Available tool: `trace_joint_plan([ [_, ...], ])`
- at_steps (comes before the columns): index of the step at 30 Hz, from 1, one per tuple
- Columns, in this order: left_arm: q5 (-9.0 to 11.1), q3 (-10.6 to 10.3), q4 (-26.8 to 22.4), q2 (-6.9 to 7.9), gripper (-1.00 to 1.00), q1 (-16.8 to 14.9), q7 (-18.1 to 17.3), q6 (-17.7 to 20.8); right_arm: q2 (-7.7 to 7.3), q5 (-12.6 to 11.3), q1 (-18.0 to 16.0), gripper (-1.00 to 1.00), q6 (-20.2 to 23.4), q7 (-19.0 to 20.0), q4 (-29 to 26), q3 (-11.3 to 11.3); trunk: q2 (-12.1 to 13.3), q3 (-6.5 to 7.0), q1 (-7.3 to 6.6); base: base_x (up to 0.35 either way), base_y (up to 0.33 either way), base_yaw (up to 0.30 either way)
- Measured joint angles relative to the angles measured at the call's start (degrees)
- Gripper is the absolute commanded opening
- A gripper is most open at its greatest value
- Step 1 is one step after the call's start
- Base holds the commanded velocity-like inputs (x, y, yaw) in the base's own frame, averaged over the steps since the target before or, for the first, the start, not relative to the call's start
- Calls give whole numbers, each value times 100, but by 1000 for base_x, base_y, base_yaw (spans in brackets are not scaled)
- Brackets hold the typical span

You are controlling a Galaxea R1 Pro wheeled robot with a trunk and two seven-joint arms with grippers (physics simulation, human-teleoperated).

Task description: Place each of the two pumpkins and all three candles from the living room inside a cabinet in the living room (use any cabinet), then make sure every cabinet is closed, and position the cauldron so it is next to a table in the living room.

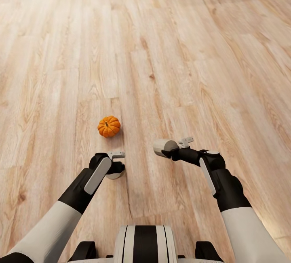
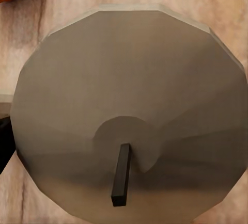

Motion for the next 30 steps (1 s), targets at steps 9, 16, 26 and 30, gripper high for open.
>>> trace_joint_plan([
  [9,6,0,-43,7,100,0,2,-4,0,-5,-1,-100,-1,1,-1,3,-4,-67,7,0,0,0],
  [16,8,0,-67,7,100,0,3,-2,0,-5,-1,-100,-2,1,-1,3,-6,-89,10,0,0,0],
  [26,4,0,-50,7,100,0,3,-3,0,-5,-1,-100,-1,1,-1,3,-6,-89,10,0,0,0],
  [30,10,0,-68,7,100,0,3,-3,0,-5,-1,-100,-1,1,-1,3,-6,-89,10,0,0,0],
])
